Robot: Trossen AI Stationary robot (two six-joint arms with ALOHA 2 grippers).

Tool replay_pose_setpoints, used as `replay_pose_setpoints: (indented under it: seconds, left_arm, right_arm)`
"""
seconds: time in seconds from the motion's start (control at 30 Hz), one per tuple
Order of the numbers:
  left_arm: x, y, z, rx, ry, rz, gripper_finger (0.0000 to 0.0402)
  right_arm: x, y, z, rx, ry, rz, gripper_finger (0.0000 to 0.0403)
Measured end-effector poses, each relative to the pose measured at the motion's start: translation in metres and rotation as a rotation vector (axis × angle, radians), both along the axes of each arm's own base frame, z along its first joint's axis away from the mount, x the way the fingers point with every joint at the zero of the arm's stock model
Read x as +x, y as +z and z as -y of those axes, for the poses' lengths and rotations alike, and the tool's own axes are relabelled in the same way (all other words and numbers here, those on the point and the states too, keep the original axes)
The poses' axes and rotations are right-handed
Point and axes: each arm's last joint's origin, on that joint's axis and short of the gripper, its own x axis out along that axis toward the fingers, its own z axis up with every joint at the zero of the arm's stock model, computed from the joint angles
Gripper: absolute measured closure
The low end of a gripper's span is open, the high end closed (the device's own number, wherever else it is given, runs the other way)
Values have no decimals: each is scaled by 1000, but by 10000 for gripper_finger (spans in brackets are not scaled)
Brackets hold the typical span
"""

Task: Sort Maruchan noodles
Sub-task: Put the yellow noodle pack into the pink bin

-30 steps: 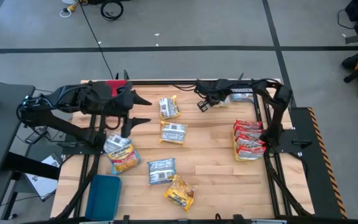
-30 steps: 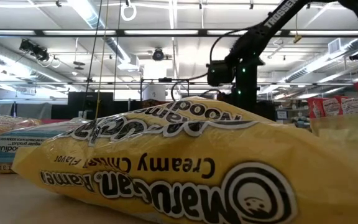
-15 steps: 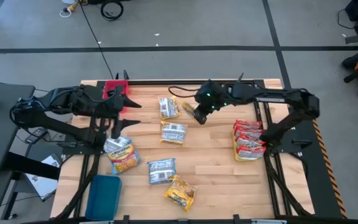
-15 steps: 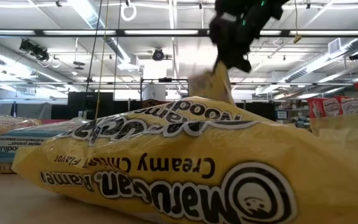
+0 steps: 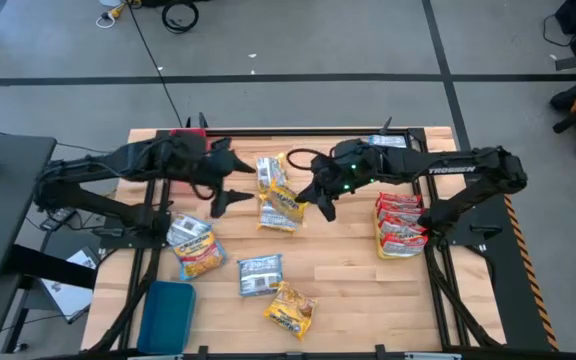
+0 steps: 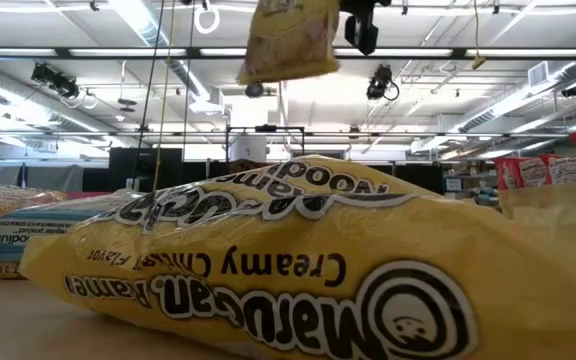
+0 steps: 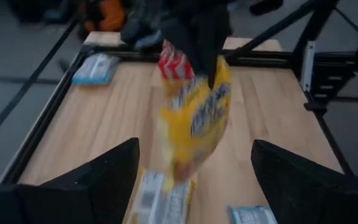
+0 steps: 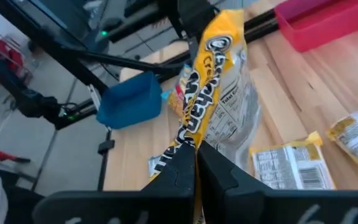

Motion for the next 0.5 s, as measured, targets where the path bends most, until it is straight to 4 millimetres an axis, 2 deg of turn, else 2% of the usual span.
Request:
replay_pose_setpoints:
  seconds: [0.17, 0.37, 0.5]
  left_arm:
    - [29, -5, -2, 109, -159, -10, 87]
    - [60, -28, -4, 79, -253, -89, 87]
    - [71, -42, -5, 67, -258, -141, 87]
  right_arm:
    - [17, 7, -6, -38, 35, -49, 395]
    - [39, 14, -5, -112, 77, -68, 395]
    - [45, 25, -5, -165, 102, -21, 394]
